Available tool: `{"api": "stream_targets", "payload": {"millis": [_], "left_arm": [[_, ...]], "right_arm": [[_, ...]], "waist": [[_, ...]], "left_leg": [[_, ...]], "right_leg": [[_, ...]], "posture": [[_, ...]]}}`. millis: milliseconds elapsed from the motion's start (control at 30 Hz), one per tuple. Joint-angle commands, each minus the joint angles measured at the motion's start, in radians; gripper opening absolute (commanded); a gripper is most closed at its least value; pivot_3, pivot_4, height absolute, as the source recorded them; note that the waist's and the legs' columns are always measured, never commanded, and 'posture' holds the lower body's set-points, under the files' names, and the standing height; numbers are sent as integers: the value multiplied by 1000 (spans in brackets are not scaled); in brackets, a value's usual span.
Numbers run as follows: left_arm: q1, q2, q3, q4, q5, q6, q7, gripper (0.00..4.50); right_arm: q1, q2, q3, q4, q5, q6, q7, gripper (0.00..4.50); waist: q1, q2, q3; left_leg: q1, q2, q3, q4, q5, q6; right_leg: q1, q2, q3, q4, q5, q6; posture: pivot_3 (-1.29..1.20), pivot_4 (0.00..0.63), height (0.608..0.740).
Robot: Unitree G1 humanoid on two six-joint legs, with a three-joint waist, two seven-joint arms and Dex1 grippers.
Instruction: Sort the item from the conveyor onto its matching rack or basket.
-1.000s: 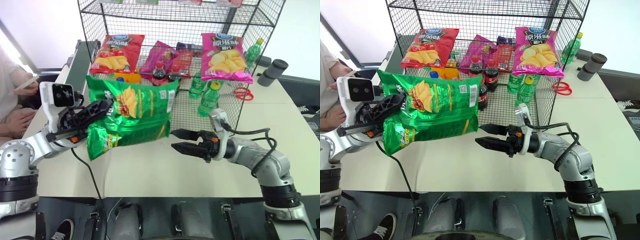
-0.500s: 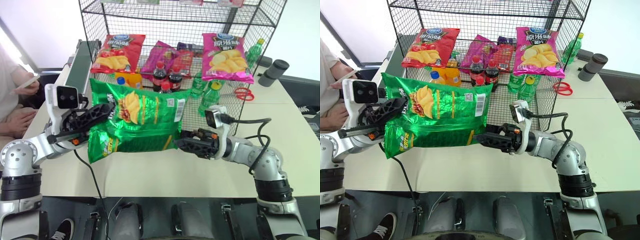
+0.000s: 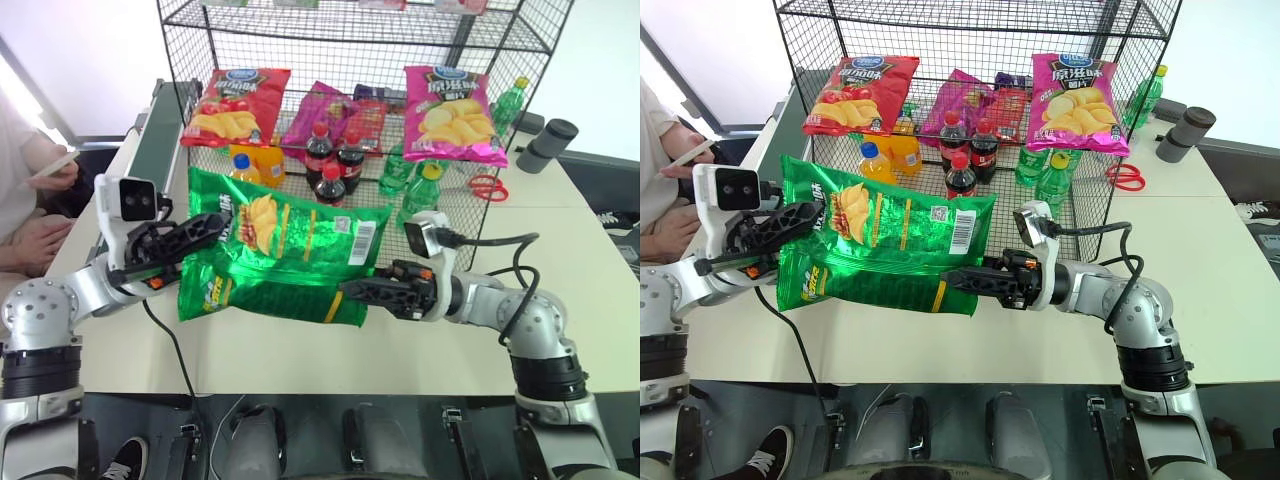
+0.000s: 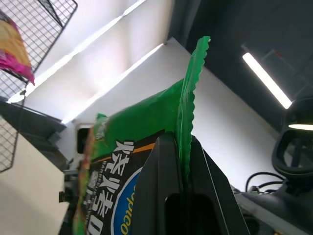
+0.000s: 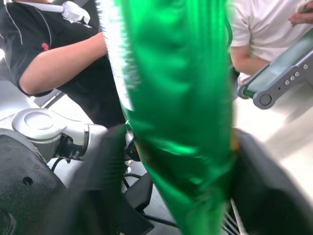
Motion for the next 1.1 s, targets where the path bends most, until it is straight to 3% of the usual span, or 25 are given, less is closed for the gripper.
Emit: {"api": "stream_targets", "payload": {"millis": [33,67,100,967,1067,1100], "left_arm": [[-26,-21,28,-5,47,-35,-32,0],[-27,-26,28,-3,60,-37,-39,0],[-29,-30,30,-1,69,-37,-44,0],[29,-45,88,13,292,-134,-90,0],[22,-51,81,11,346,-177,-98,845],[19,-49,85,20,331,-156,-97,1320]], "right_arm": [[18,-14,28,-58,-21,-15,20,619],[22,-11,28,-56,-17,-13,18,102],[24,-8,26,-54,-16,-18,19,40],[7,-9,-45,23,-114,-136,-31,40],[2,-11,-47,21,-116,-137,-27,0],[0,-13,-51,16,-119,-142,-29,0]], "waist": [[0,0,0],[0,0,0],[0,0,0],[0,0,0],[0,0,0],[0,0,0]], "left_leg": [[0,0,0,0,0,0],[0,0,0,0,0,0],[0,0,0,0,0,0],[0,0,0,0,0,0],[0,0,0,0,0,0],[0,0,0,0,0,0]], "right_leg": [[0,0,0,0,0,0],[0,0,0,0,0,0],[0,0,0,0,0,0],[0,0,0,0,0,0],[0,0,0,0,0,0],[0,0,0,0,0,0]], "posture": [[0,150,740],[0,150,740],[0,150,740],[0,150,740],[0,150,740],[0,150,740]]}}
